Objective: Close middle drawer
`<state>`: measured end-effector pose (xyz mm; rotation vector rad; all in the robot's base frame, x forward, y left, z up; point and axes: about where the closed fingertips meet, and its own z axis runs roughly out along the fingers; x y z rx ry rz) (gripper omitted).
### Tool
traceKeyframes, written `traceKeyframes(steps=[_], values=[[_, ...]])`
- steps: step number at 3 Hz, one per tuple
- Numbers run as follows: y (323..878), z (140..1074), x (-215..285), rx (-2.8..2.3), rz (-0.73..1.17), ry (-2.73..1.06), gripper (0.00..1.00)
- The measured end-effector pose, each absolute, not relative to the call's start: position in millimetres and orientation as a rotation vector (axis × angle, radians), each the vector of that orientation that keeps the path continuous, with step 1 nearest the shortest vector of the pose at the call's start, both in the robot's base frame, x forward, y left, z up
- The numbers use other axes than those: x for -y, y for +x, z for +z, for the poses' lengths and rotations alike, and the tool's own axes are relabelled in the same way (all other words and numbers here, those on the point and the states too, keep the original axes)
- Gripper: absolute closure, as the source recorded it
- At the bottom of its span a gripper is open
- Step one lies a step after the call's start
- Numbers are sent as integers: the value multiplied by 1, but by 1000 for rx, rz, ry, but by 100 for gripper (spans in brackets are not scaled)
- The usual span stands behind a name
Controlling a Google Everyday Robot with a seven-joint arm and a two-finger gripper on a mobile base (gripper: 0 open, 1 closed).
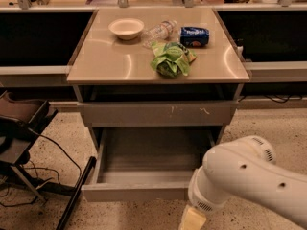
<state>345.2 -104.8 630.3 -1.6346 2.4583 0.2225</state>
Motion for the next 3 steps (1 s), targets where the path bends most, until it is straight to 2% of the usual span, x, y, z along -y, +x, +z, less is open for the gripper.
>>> traceKeyframes(steps=[1,3], values=[[324,572,110,-2586,227,-1648,0],[322,570,111,-2625,223,-1605,0]])
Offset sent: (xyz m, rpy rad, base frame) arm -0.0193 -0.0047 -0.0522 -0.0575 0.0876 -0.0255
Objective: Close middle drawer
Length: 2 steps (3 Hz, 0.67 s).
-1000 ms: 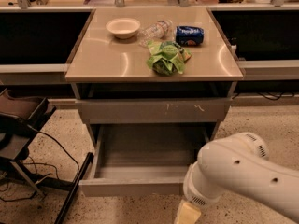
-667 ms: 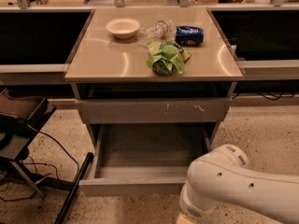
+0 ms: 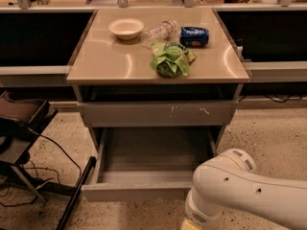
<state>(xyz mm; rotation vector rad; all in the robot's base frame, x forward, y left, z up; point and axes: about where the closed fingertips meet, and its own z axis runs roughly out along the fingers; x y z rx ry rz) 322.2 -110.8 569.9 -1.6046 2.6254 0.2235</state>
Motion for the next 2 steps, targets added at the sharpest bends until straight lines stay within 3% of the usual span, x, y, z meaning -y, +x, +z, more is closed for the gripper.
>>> traceKeyframes(steps=[2], values=[[335,492,108,-2598,492,-1673,0]])
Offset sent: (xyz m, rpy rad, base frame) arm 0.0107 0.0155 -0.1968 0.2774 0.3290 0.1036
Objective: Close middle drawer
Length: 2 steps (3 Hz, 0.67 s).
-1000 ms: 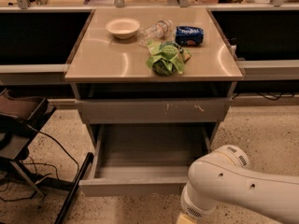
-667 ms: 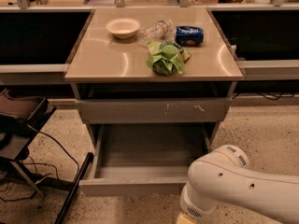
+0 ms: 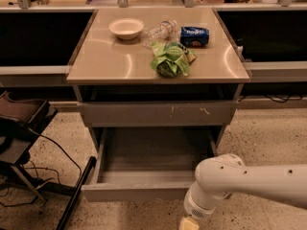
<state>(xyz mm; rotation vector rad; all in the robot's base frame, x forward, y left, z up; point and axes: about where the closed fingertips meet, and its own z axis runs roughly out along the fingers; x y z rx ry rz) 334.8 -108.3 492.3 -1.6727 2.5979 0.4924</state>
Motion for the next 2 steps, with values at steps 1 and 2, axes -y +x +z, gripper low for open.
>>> traceKeyframes(steps=[1,2], values=[[347,434,108,-2587,643,-1673,0],[356,377,111,-2641,747,-1615,0]])
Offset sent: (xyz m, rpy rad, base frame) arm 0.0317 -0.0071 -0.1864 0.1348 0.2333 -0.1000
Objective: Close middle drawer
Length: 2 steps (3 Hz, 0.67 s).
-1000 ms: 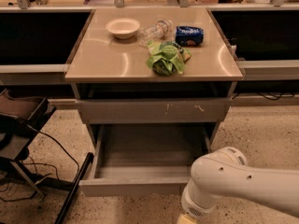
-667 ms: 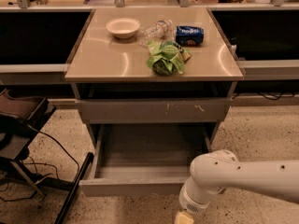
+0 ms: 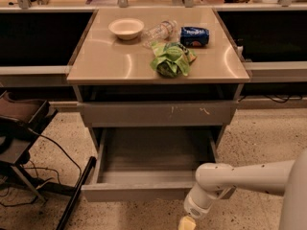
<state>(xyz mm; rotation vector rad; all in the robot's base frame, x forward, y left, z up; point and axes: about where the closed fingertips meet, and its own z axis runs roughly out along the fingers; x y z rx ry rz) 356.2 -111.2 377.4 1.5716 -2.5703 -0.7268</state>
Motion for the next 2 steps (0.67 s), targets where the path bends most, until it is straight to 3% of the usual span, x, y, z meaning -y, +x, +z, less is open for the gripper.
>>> traceKeyframes(steps=[2], values=[[409,355,129,2763,-656,1411,0]])
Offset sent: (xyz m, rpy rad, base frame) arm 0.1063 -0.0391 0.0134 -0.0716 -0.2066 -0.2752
